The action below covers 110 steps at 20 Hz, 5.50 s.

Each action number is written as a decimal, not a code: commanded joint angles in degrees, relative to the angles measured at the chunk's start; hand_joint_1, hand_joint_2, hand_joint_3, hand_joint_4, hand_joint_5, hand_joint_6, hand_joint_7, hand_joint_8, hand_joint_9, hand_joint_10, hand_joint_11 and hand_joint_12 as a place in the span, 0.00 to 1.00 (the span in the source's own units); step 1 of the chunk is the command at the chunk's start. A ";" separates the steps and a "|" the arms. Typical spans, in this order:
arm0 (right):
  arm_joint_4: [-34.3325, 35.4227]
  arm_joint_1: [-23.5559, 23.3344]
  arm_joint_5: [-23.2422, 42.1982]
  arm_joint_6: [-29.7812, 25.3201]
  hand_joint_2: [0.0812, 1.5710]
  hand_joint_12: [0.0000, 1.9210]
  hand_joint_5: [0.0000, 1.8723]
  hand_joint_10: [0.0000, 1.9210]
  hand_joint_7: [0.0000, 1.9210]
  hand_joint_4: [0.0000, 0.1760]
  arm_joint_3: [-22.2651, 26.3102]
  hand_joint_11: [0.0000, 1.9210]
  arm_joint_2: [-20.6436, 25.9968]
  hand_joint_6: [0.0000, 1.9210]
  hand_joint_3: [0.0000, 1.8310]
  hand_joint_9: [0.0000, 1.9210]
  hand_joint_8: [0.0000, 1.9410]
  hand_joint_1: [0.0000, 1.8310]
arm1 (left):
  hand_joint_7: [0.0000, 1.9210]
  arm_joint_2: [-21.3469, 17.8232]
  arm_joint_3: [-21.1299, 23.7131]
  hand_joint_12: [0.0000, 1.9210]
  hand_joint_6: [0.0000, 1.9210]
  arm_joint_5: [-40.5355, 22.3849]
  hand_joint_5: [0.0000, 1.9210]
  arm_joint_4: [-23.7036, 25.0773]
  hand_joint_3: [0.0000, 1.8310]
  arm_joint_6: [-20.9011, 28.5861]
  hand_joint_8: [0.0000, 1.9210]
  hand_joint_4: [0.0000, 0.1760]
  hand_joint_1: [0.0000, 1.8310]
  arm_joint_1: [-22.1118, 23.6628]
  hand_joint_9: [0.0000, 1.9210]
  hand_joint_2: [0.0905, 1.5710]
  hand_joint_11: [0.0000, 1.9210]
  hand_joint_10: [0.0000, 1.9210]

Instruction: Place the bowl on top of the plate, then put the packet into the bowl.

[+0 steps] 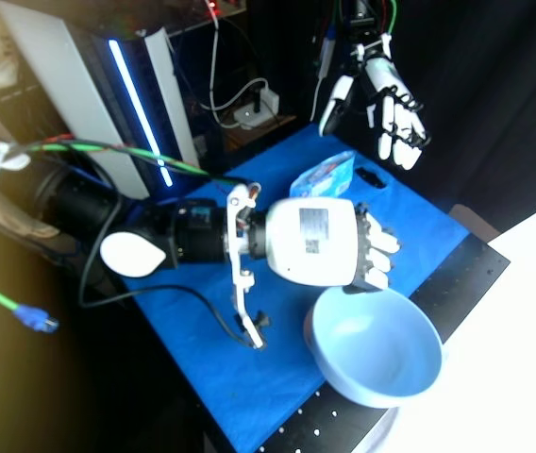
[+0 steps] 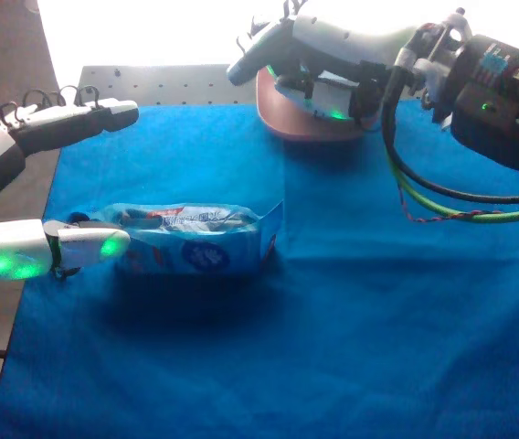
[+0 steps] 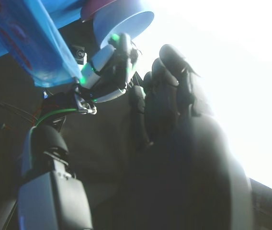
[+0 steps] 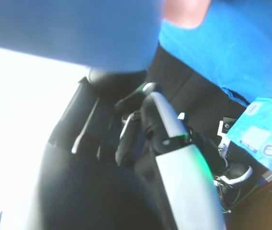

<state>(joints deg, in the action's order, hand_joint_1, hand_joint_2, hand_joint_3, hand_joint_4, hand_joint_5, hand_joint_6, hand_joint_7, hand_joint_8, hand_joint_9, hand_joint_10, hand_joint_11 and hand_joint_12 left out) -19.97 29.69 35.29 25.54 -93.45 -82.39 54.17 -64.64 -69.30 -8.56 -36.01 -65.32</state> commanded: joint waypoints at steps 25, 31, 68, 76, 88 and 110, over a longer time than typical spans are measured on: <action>17.54 12.69 35.06 -0.08 0.68 0.00 0.03 0.00 0.01 1.00 17.61 0.00 22.13 0.01 0.00 0.00 0.00 0.25 | 0.11 0.38 -0.81 0.05 0.00 -6.99 0.12 -1.59 0.00 0.45 0.00 0.45 0.46 1.19 0.09 0.47 0.08 0.00; 25.32 27.22 39.86 -0.08 0.70 0.00 0.02 0.00 0.00 1.00 23.01 0.00 25.92 0.00 0.00 0.00 0.00 0.20 | 0.09 3.15 -3.09 0.06 0.01 -1.92 0.13 2.67 0.00 0.45 0.01 0.68 0.44 6.46 0.08 0.47 0.09 0.00; 32.16 34.85 44.77 -0.10 0.85 0.01 0.01 0.00 0.00 0.81 23.86 0.02 24.34 0.00 0.01 0.00 0.00 0.13 | 0.63 22.40 -28.41 0.56 0.46 33.33 0.53 30.56 0.00 6.24 0.35 0.00 0.69 47.32 0.63 0.65 0.53 0.28; 32.27 34.85 44.76 -0.43 0.88 0.00 0.00 0.00 0.00 0.63 22.41 0.00 22.65 0.00 0.00 0.00 0.00 0.15 | 0.55 32.09 -36.71 0.58 0.40 38.56 0.55 29.78 0.00 6.23 0.49 0.00 0.69 48.97 0.54 0.67 0.46 0.40; 32.25 34.84 44.75 -2.50 0.85 0.01 0.01 0.00 0.02 0.59 20.74 0.01 20.38 0.00 0.00 0.00 0.00 0.11 | 0.37 38.51 -42.35 0.52 0.00 44.29 0.34 32.27 0.00 6.16 0.00 0.17 0.49 50.89 0.40 0.60 0.23 0.06; 33.80 40.32 48.13 -3.17 0.71 0.00 0.00 0.00 0.00 0.40 27.10 0.00 25.15 0.00 0.00 0.00 0.00 0.25 | 0.04 4.13 -11.96 0.00 0.00 12.78 0.09 9.66 0.00 -2.89 0.00 0.67 0.44 23.89 0.00 0.53 0.00 0.00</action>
<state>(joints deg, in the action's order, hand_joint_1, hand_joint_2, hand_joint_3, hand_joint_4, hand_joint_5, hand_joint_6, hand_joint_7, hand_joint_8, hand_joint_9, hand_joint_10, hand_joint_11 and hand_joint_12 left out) 12.86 70.85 75.13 22.74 -66.13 -57.54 57.74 -75.46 -46.81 1.06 -39.11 -44.31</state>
